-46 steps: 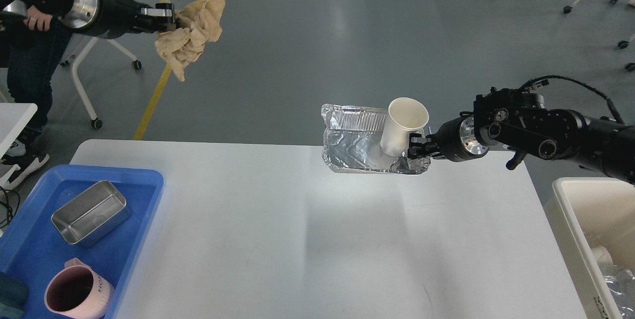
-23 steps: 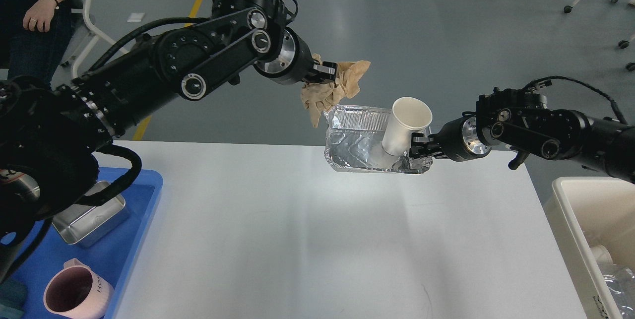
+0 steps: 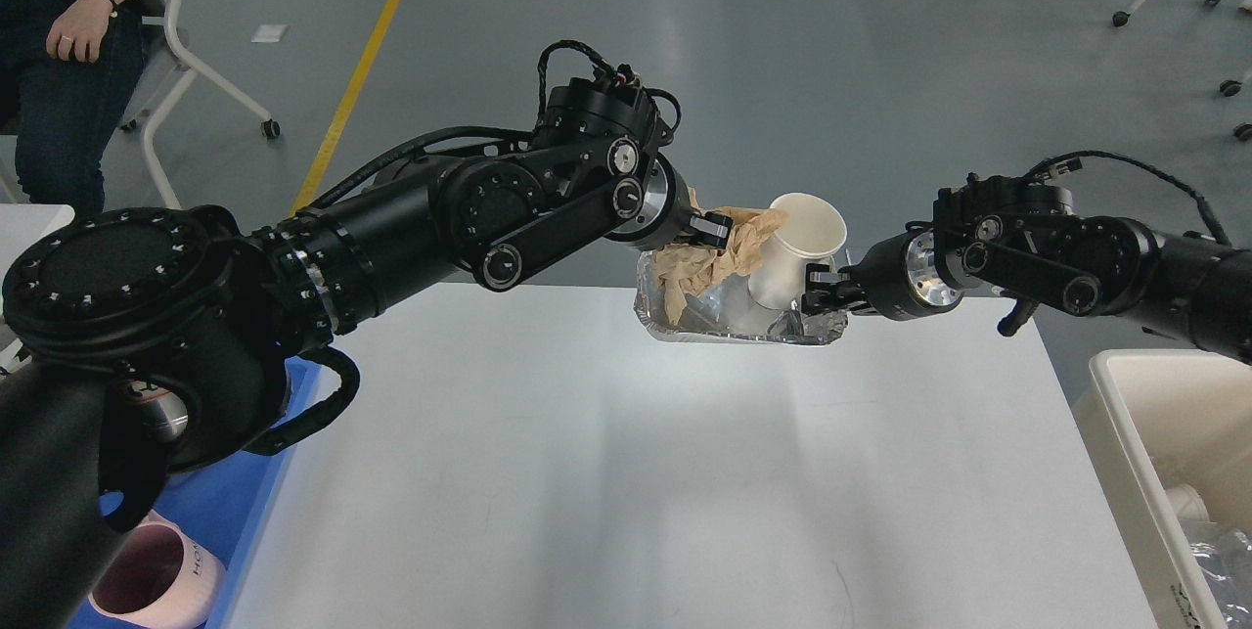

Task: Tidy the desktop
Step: 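Lower the paper bag into the foil tray and release it, then carry the loaded foil tray with the right gripper into the white bin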

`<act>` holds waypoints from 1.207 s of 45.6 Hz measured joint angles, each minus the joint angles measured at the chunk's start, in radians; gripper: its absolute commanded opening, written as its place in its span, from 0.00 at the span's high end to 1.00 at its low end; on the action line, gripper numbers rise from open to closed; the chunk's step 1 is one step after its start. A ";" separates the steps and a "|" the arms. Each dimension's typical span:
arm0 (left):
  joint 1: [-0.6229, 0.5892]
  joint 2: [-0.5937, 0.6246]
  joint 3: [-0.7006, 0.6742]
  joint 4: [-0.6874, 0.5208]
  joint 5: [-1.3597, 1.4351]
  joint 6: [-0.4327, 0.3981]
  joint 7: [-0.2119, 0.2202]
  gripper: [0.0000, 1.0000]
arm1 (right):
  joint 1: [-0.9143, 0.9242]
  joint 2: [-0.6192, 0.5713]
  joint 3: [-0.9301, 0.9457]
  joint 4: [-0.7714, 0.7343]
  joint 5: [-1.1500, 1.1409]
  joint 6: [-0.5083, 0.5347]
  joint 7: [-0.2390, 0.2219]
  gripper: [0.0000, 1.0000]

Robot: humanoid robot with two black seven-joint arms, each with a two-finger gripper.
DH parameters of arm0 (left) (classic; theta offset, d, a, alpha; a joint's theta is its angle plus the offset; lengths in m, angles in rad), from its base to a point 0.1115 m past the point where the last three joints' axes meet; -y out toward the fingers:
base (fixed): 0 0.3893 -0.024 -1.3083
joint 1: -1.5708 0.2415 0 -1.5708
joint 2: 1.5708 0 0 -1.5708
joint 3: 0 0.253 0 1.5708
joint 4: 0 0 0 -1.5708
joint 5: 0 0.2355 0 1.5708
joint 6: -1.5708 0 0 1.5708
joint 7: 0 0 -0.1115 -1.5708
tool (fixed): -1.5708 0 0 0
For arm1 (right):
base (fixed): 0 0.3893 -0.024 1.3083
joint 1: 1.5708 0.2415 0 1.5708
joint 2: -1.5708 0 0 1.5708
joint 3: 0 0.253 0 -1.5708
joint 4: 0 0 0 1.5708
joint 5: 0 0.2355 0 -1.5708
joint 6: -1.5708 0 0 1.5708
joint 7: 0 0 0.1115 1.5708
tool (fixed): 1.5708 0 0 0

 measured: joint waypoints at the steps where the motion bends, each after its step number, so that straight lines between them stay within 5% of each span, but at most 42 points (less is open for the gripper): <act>1: 0.003 -0.001 0.000 0.000 -0.001 0.001 0.000 0.74 | 0.000 0.000 0.000 0.001 0.000 0.000 0.000 1.00; 12: 0.014 -0.001 -0.008 0.000 -0.016 0.020 0.001 0.27 | 0.000 -0.002 0.000 0.002 -0.001 0.000 0.000 1.00; 19: 0.016 0.000 -0.019 0.000 -0.062 0.106 0.002 0.02 | 0.000 -0.007 -0.003 0.003 -0.001 0.000 0.000 1.00; 26: 0.018 0.019 -0.020 0.000 -0.145 0.208 0.006 0.02 | 0.000 -0.025 -0.005 0.008 -0.001 0.000 0.000 1.00; 37: 0.019 0.116 -0.056 0.000 -0.306 0.225 -0.023 0.02 | -0.001 -0.035 -0.007 0.011 -0.003 0.002 0.003 1.00; 45: 0.030 0.189 -0.274 0.040 -0.487 0.236 -0.063 0.02 | -0.007 -0.060 0.002 0.008 0.000 0.002 0.004 1.00; 55: 0.223 0.268 -0.564 0.089 -0.716 0.237 -0.124 0.02 | -0.079 -0.132 0.062 0.006 0.018 -0.003 0.005 1.00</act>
